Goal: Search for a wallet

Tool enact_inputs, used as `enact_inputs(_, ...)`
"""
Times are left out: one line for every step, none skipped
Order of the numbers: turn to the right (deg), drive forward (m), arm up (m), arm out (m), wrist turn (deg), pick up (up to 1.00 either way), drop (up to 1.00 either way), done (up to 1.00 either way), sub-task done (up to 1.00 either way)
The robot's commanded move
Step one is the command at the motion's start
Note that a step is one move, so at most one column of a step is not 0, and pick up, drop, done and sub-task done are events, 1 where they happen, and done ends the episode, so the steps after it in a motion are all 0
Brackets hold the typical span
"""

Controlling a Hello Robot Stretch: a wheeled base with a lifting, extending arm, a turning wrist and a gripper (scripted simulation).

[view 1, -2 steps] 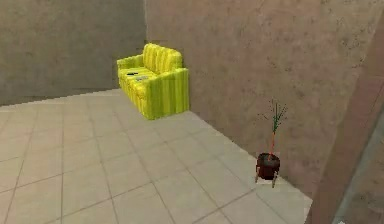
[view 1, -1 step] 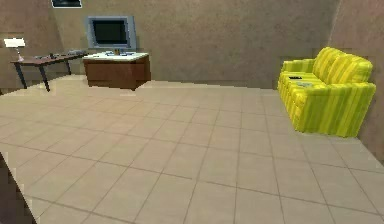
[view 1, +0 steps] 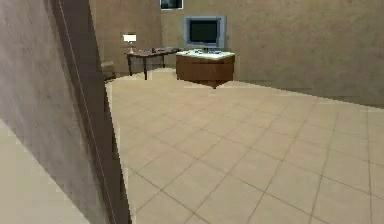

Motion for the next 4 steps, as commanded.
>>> enact_inputs(0.0, 0.30, 0.00, 0.00, 0.0, 0.00, 0.00, 0.00, 0.00)
enact_inputs(45.0, 0.00, 0.00, 0.00, 0.0, 0.00, 0.00, 0.00, 0.00)
enact_inputs(45.0, 0.00, 0.00, 0.00, 0.0, 0.00, 0.00, 0.00, 0.00)
enact_inputs(6.0, 0.00, 0.00, 0.00, 0.0, 0.00, 0.00, 0.00, 0.00)
